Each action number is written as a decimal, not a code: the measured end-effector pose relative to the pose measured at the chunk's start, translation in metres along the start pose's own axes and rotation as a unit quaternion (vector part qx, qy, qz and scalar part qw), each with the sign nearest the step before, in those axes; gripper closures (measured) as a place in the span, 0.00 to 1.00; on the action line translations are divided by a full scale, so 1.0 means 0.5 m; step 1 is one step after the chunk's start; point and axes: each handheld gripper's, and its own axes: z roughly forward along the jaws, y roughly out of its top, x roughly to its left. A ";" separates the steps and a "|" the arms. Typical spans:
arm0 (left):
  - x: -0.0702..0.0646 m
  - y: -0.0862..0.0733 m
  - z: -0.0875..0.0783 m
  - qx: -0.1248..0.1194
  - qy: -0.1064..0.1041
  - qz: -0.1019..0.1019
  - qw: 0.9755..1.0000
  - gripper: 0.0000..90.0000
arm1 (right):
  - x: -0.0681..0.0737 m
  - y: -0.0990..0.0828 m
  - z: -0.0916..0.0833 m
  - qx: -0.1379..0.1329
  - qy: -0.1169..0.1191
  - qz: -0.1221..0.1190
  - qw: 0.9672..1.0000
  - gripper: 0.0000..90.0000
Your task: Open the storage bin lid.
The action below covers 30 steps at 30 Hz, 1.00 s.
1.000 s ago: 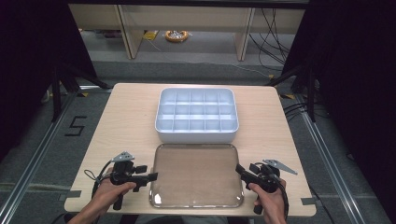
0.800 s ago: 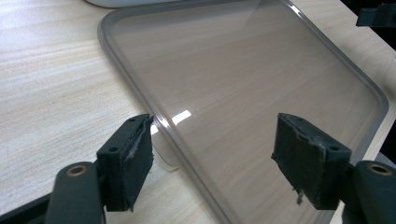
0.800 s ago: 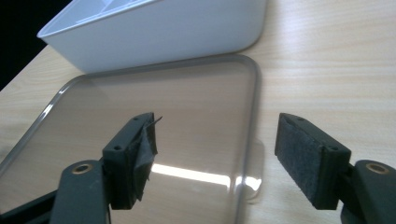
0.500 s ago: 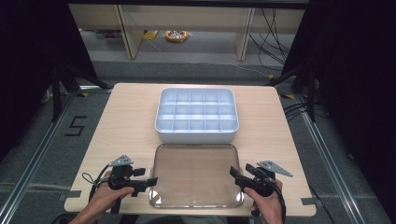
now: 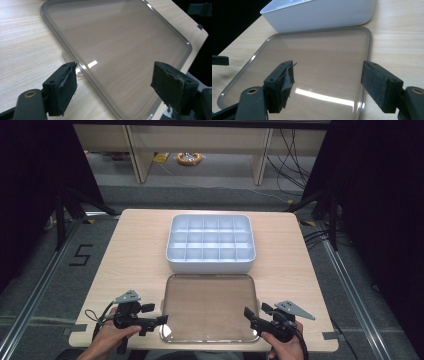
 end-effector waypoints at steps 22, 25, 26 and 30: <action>-0.023 -0.027 -0.017 -0.017 -0.004 -0.007 1.000 0.20 | -0.014 -0.037 -0.021 -0.003 -0.021 -0.118 0.993 0.30; -0.025 -0.031 -0.019 -0.013 -0.010 -0.005 1.000 0.20 | -0.014 -0.041 -0.022 -0.006 -0.015 -0.120 0.993 0.30; -0.026 -0.033 -0.018 -0.016 -0.010 -0.003 1.000 0.20 | -0.015 -0.043 -0.024 -0.003 -0.017 -0.125 0.992 0.31; -0.031 -0.039 -0.020 -0.014 -0.013 -0.002 1.000 0.20 | -0.010 -0.052 -0.028 0.000 -0.021 -0.122 0.992 0.31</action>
